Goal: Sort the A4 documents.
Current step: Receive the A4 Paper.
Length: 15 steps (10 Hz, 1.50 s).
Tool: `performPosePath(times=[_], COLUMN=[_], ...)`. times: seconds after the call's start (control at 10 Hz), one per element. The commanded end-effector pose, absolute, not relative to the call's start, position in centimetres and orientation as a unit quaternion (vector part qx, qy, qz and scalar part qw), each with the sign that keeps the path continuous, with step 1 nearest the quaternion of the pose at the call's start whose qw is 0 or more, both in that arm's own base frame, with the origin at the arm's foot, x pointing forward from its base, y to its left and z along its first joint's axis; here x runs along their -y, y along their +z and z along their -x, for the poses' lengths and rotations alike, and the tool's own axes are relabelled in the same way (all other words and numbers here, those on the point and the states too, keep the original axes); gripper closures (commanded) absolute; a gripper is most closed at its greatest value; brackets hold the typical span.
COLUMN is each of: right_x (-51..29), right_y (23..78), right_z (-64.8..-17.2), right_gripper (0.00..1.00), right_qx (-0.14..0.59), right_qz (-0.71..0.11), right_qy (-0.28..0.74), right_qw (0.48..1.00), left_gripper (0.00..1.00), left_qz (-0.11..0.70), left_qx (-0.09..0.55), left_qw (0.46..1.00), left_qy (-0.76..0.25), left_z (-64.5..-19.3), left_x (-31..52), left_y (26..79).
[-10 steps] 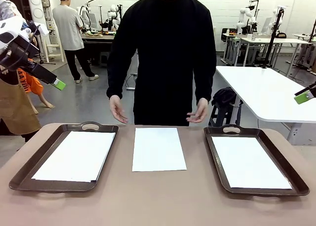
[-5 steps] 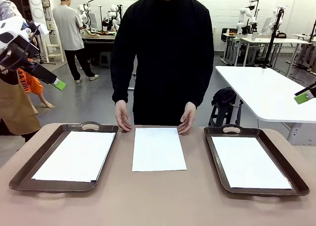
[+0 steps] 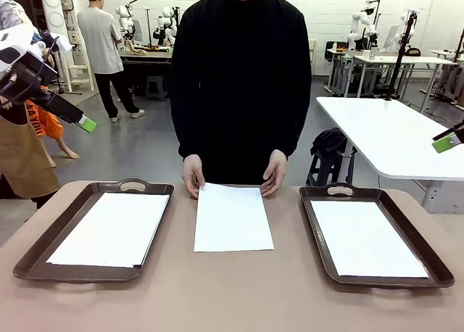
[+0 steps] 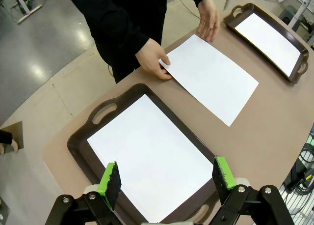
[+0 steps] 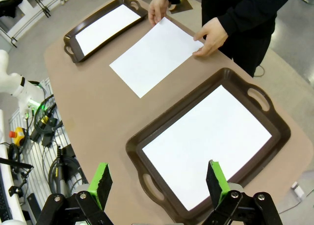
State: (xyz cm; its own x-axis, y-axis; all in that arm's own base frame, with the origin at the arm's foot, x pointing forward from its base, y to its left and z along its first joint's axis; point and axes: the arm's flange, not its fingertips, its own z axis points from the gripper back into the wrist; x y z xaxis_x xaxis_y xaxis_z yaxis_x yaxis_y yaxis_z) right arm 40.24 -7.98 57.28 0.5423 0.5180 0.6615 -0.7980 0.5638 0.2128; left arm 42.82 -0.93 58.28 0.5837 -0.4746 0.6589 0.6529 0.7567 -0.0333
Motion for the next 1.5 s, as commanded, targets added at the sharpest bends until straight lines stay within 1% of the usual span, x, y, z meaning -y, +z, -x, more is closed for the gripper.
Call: performPosePath(times=[0.0, 1.4], right_x=[7.94, 7.94], right_y=[57.19, 57.19], right_z=[-40.28, -40.28], right_gripper=[0.0, 0.0], right_qx=[0.276, 0.276], right_qz=[-0.254, -0.254], right_qy=[0.391, 0.391], right_qw=[0.841, 0.841], left_gripper=[0.03, 0.03], left_qz=[0.136, 0.136], left_qx=[0.326, 0.326], left_qw=[0.878, 0.878], left_qy=[-0.323, -0.323], left_z=[-42.69, -42.69], left_x=[0.92, 0.92], left_y=[58.38, 58.38])
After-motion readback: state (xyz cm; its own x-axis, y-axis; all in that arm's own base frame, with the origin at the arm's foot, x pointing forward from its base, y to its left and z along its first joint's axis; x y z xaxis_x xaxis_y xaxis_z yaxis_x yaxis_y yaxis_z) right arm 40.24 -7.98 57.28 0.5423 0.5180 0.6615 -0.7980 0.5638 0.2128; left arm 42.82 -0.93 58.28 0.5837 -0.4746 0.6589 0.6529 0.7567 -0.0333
